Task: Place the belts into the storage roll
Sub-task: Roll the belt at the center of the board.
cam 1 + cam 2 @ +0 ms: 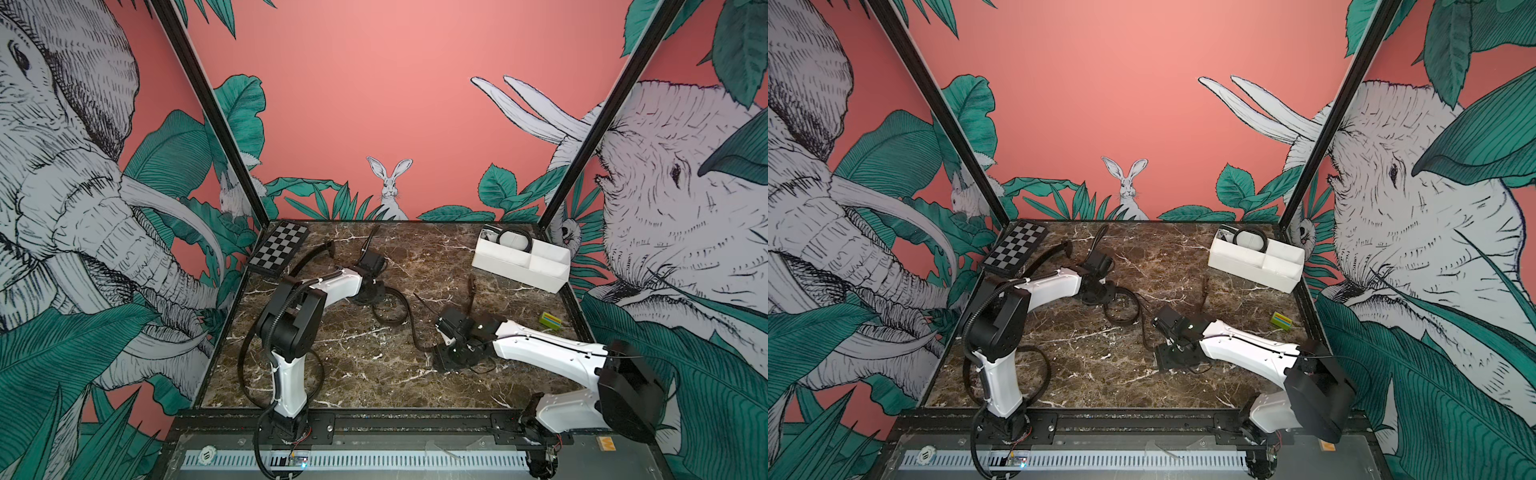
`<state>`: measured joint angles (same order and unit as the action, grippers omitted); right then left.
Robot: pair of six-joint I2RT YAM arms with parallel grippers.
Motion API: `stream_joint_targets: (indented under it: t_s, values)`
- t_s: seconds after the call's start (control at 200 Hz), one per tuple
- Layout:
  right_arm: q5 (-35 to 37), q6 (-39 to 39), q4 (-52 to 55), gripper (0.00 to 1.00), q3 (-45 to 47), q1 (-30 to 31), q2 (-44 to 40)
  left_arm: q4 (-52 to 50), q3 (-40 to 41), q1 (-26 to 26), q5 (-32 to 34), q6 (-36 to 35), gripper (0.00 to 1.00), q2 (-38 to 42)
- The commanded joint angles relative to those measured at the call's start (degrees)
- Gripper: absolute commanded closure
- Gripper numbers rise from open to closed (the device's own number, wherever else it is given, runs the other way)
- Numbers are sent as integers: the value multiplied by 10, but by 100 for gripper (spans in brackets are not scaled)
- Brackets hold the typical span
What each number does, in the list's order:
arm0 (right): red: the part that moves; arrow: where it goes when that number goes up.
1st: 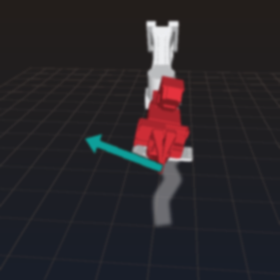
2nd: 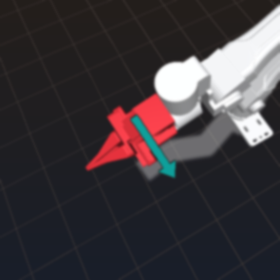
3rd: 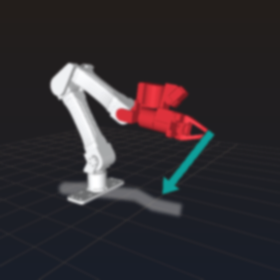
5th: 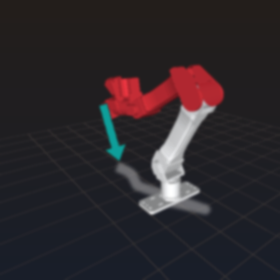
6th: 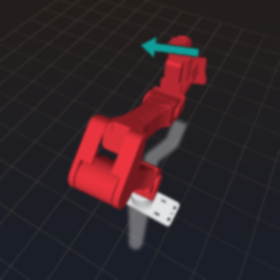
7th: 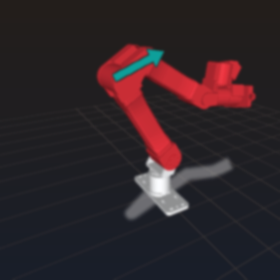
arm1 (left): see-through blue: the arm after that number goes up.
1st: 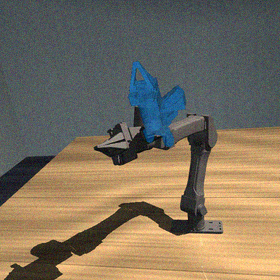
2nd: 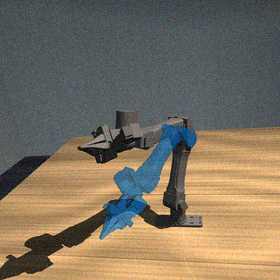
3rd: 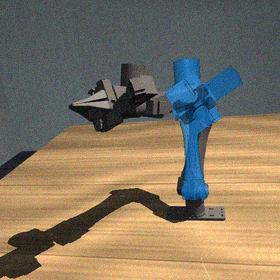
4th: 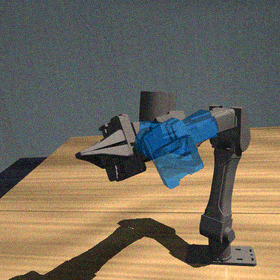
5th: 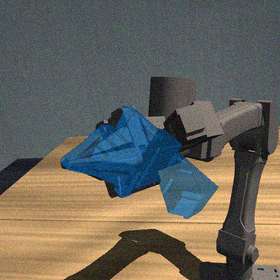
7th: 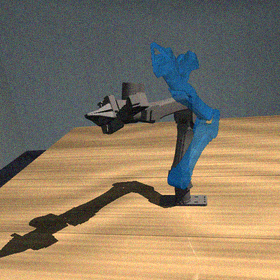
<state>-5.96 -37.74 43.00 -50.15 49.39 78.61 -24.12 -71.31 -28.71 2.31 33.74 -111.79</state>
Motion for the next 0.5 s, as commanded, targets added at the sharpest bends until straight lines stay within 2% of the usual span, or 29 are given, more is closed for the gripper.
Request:
stream_joint_targets:
  t_s: [0.0,0.165,0.24,0.375,0.495]
  values:
    - [62,106,83,24,-59,-65,7,-45,40,15,67,24,100,-68]
    - [86,220,22,17,-125,-163,64,-44,38,24,66,35,100,-66]
    - [60,259,-13,15,-157,-195,111,-42,35,27,67,39,100,-66]
    - [64,294,-60,12,-196,-223,210,-42,25,39,60,57,100,-70]
    - [27,283,-44,13,-209,-245,259,-52,7,49,55,66,100,-72]
